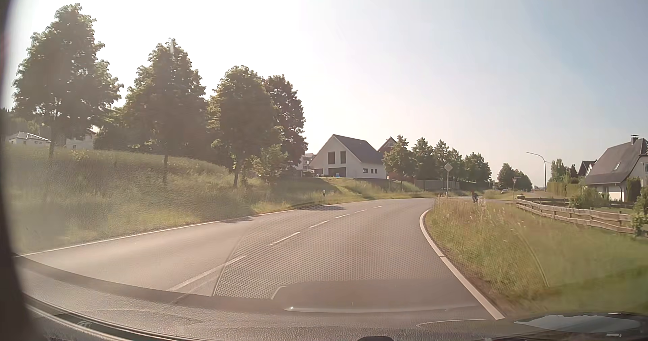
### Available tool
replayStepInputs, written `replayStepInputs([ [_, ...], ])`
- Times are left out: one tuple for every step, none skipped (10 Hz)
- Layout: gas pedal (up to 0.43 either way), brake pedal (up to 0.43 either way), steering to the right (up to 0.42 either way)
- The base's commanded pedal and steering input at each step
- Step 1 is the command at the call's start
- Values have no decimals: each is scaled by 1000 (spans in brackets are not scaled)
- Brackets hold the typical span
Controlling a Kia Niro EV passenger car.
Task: Follow the waypoints while adhering to traffic rules and regulations
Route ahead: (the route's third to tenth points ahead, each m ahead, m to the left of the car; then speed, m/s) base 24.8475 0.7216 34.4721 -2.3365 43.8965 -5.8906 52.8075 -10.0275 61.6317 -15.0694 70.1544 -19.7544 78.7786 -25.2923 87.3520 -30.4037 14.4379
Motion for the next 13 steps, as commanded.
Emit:
replayStepInputs([
  [169, 0, 47],
  [169, 0, 47],
  [169, 0, 47],
  [169, 0, 47],
  [169, 0, 47],
  [169, 0, 47],
  [169, 0, 47],
  [169, 0, 47],
  [169, 0, 47],
  [169, 0, 47],
  [169, 0, 47],
  [169, 0, 47],
  [169, 0, 49],
])
